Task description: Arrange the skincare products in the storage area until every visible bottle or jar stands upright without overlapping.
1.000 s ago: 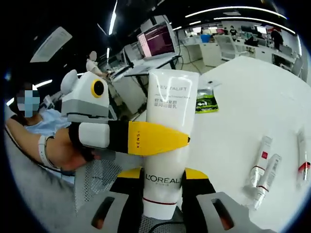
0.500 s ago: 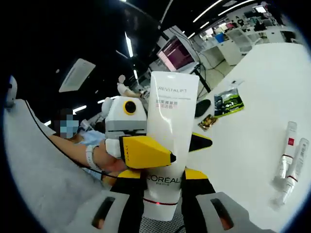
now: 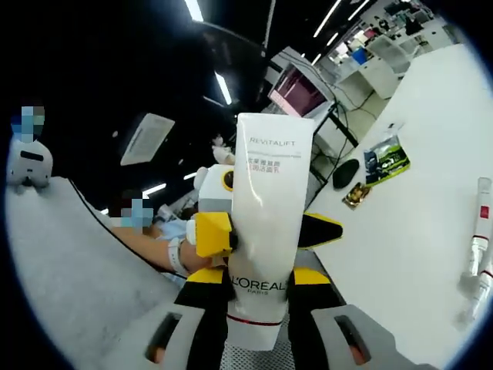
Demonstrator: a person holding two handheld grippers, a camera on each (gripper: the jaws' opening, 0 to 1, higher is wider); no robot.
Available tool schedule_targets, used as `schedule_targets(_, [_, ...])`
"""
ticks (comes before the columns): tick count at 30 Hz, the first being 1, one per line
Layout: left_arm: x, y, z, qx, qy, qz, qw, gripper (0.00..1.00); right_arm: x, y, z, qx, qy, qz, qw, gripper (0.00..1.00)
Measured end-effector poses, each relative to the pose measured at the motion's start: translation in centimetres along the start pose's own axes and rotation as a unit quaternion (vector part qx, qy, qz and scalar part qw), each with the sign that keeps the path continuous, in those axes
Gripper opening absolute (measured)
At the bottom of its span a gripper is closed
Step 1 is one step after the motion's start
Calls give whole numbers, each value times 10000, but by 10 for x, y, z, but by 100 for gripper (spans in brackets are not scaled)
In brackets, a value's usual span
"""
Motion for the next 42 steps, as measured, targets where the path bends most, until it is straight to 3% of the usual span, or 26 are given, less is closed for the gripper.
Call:
schedule_targets(10, [-2, -5, -3, 161, -122, 180, 9996, 32, 4, -7, 1, -148, 116, -30, 9998, 24])
schedule_targets(19, [-1, -7, 1, 31, 117, 292, 9995, 29, -3, -10, -2, -55, -205, 107, 9997, 25])
schedule_targets(24, [0, -5, 3, 23, 206, 195, 9996, 29, 0, -10, -4, -74, -385, -67, 9992, 26])
schedule_targets(29, [1, -5, 4, 5, 262, 196, 9995, 29, 8, -12, -6, 203, -680, -7, 9975, 34])
schedule_targets(35, [2, -4, 6, 6, 286, 167, 9995, 29, 29, -17, 0, 428, -747, 123, 9962, 51])
schedule_targets(38, [1, -5, 5, -10, 260, 188, 9995, 29, 43, -11, 5, 401, -668, -205, 9968, 55])
schedule_targets(42, [-1, -7, 4, -28, 198, 276, 9994, 29, 64, 15, 4, -36, -611, -1316, 9894, 59])
Point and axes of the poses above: the point that each gripper's makers call its tool centre point, and the gripper's own axes: x roughly backward along the fingers, z roughly to its left, y roughly out of its top, the point moved 7 cm from there along x, roughly backward along the fingers, and after that the axes turned 6 degrees about z, right-handed, at the moved point
